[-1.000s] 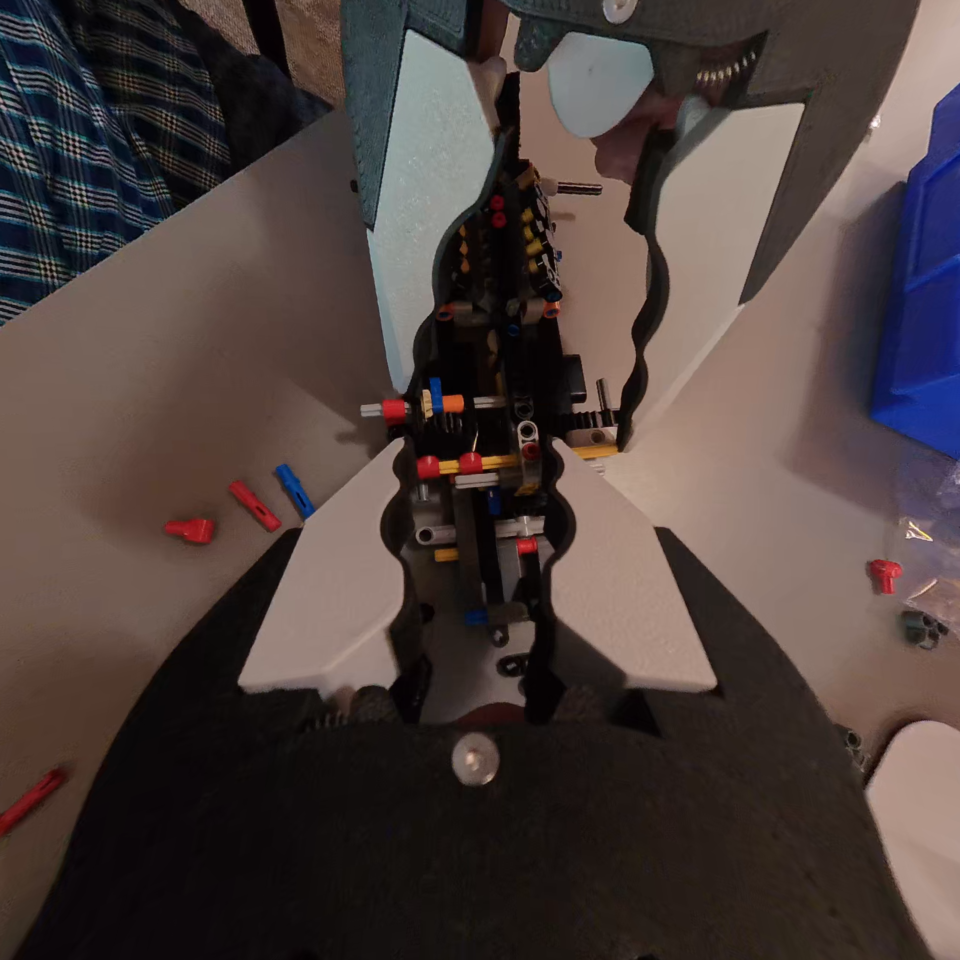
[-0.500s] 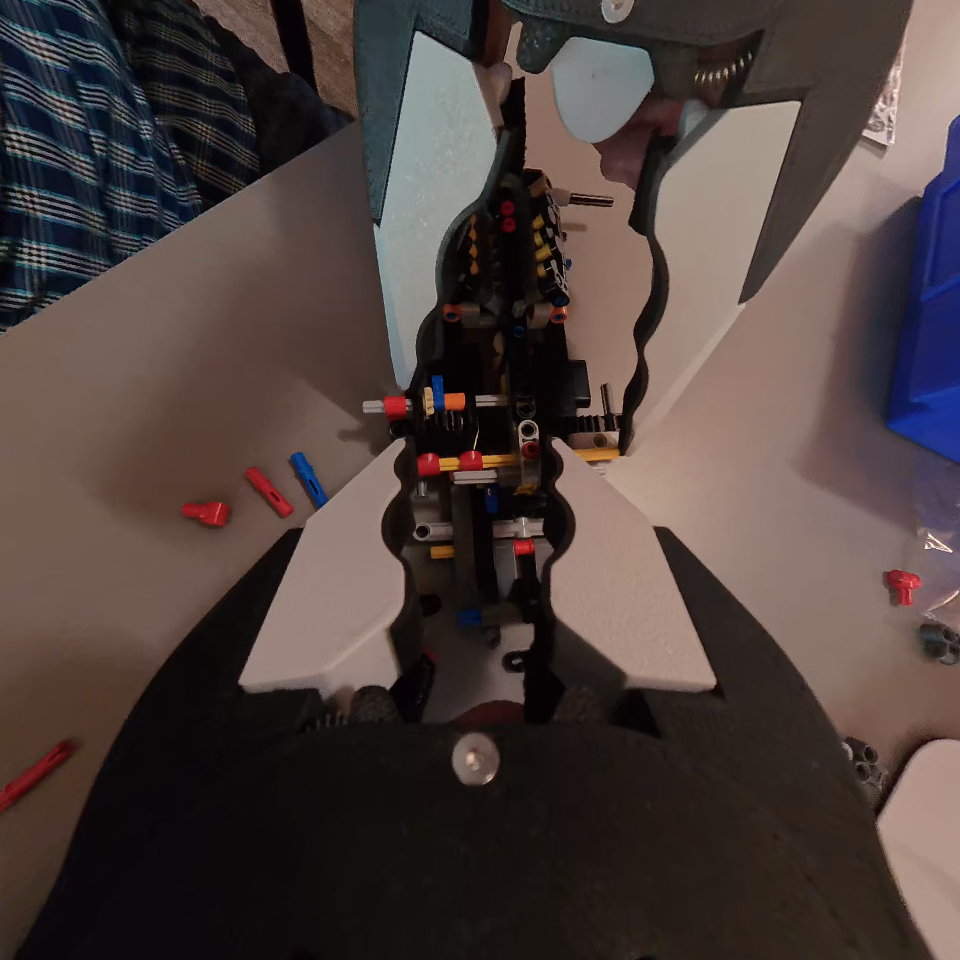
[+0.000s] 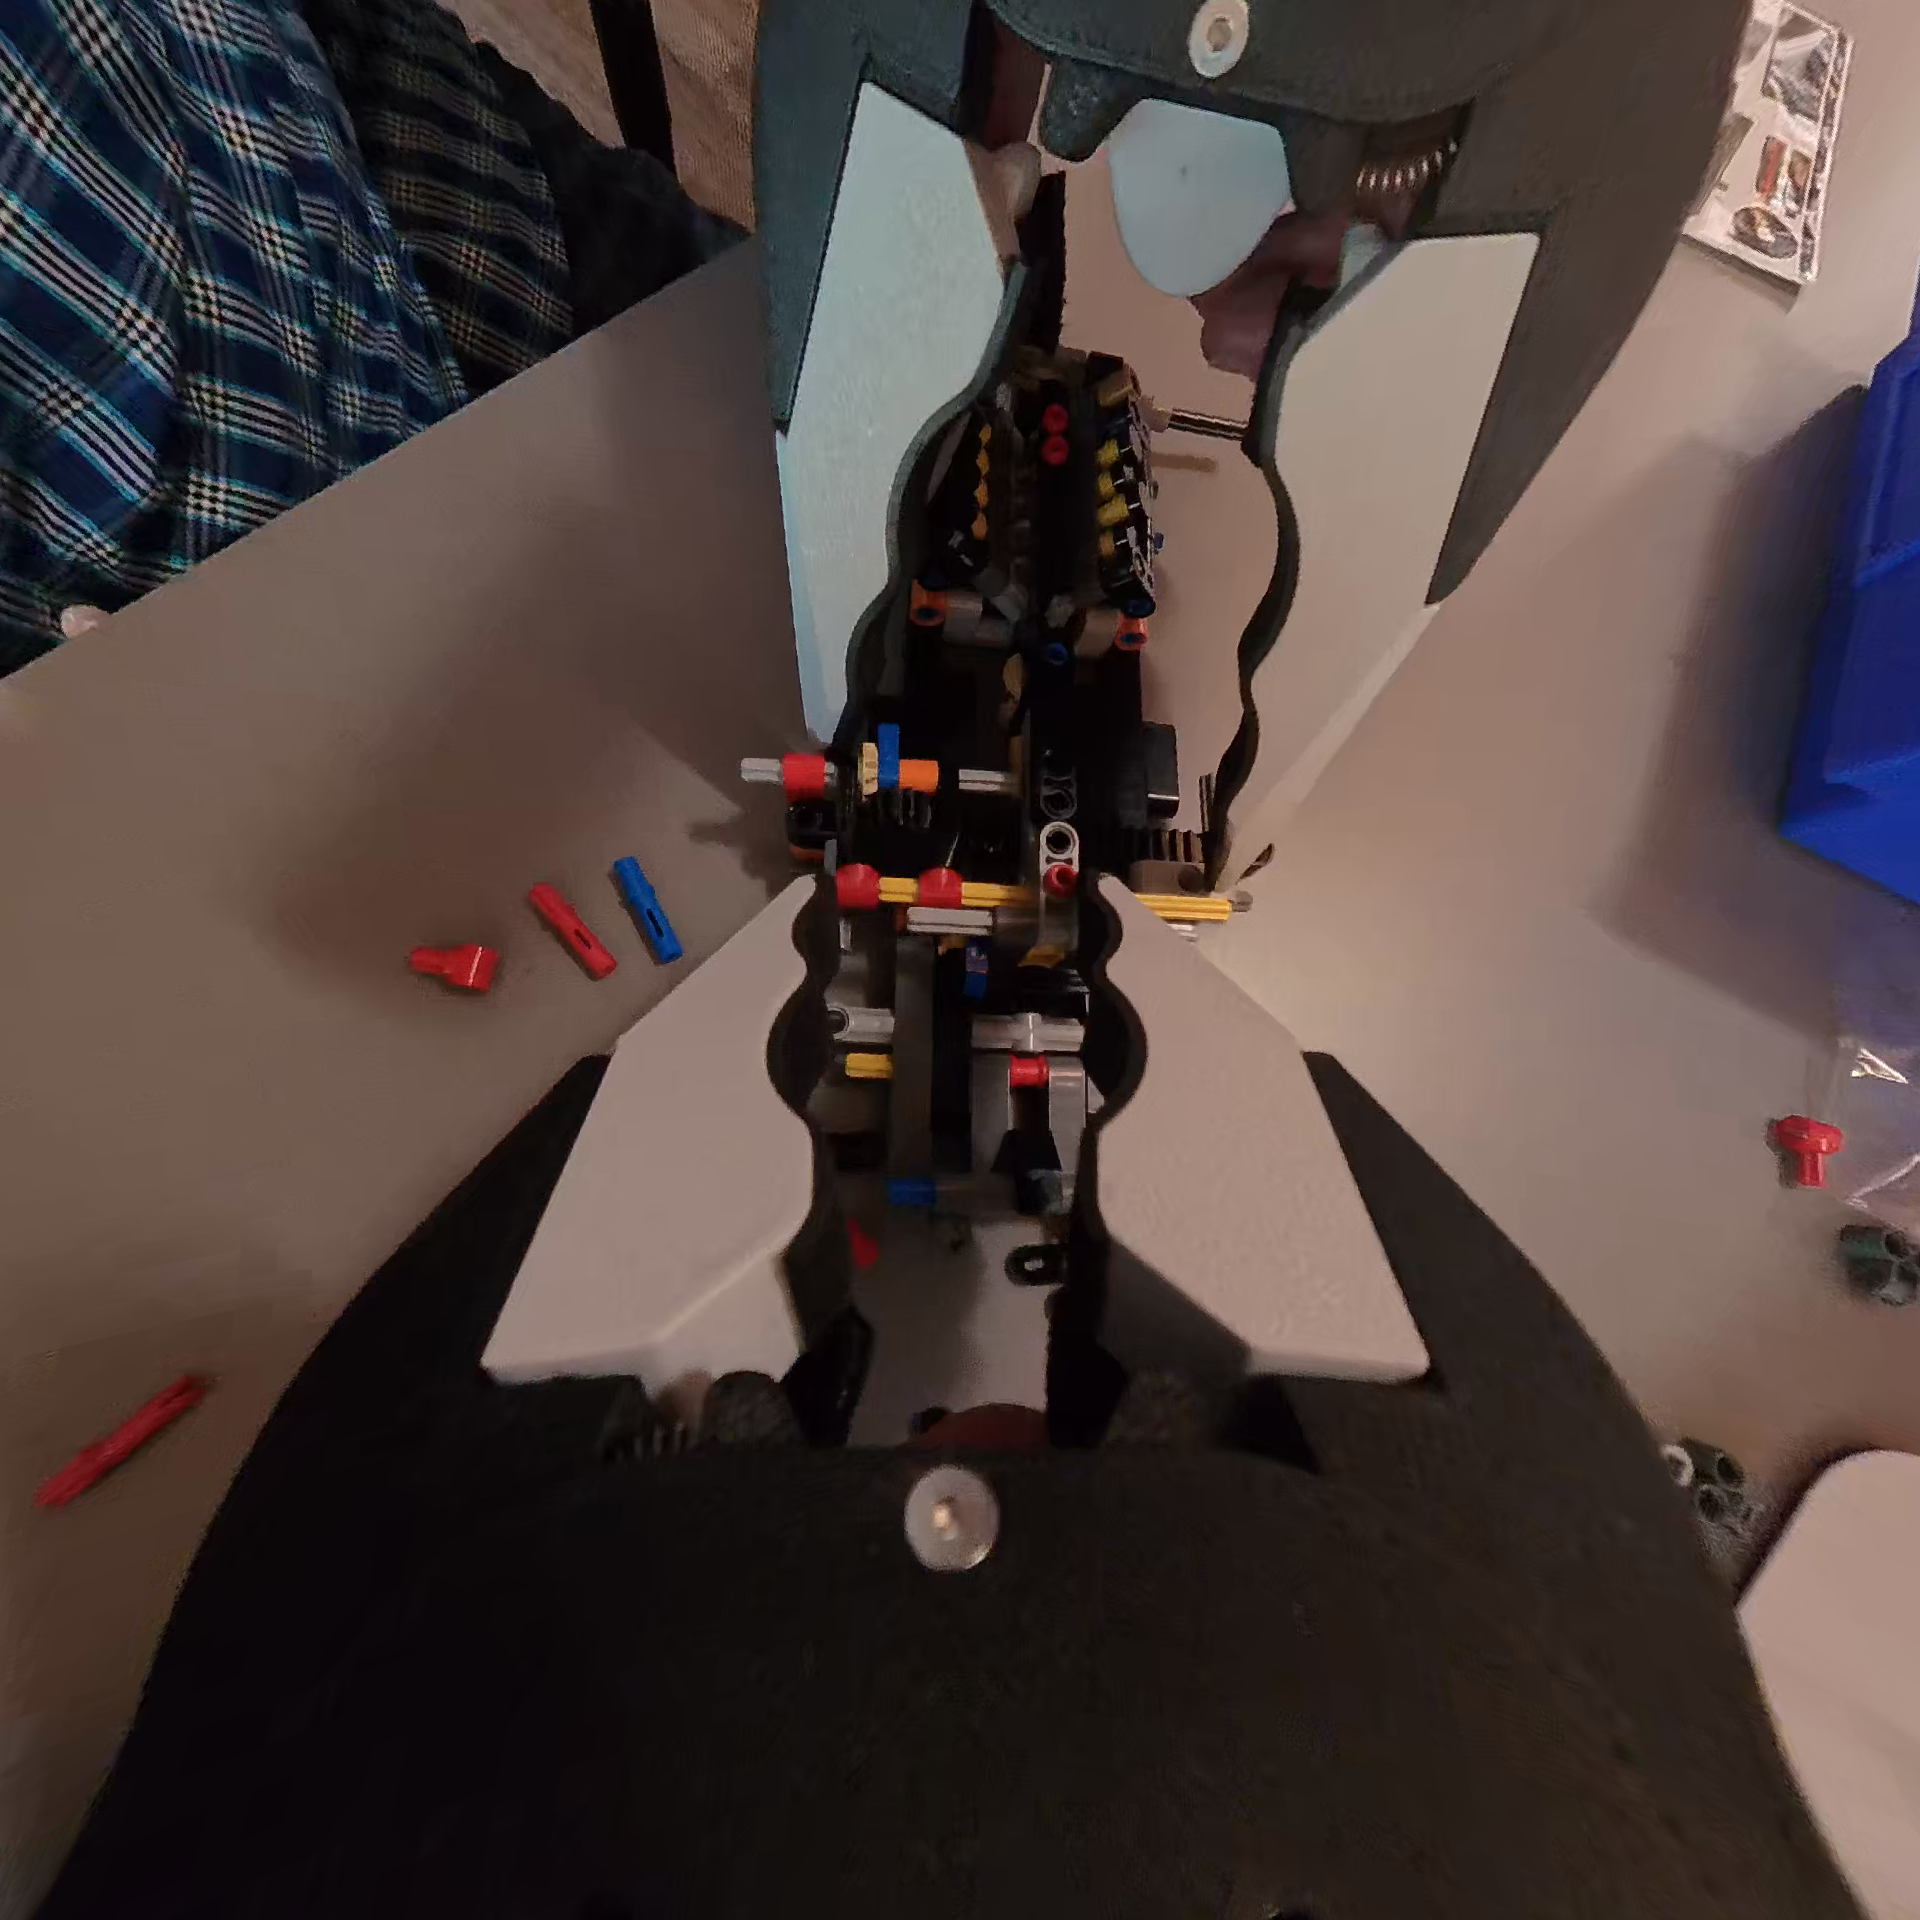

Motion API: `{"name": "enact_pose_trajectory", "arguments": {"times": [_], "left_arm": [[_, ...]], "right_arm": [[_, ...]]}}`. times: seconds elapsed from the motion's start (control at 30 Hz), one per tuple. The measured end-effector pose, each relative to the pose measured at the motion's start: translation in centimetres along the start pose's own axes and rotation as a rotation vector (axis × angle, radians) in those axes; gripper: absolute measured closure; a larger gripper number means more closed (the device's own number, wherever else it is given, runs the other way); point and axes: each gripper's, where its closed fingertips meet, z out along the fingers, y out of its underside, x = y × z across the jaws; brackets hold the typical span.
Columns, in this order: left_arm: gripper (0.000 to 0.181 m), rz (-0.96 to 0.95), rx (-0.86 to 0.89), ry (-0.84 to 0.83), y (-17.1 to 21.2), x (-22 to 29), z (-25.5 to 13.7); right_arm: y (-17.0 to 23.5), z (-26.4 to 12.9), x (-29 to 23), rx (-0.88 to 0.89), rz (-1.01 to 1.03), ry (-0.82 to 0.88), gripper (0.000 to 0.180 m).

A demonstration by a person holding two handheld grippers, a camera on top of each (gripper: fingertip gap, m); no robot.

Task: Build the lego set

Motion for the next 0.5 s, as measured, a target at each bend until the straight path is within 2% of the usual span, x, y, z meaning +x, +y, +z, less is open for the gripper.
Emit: {"name": "enact_pose_trajectory", "arguments": {"times": [0.17,0.3,0.5], "left_arm": [[0.101,0.007,-0.007,0.02,-0.02,-0.06,0.05],[0.09,-0.005,-0.016,0.017,0.11,-0.61,-0.31],[0.094,0.012,-0.011,0.045,-0.1,-0.4,-0.04]], "right_arm": [[-0.05,0.0,0.08,0.015,0.018,-0.003,0.136],[-0.05,0.01,0.11,0.017,0.019,0.001,0.136],[-0.07,0.03,0.19,0.019,0.023,0.005,0.136]]}}
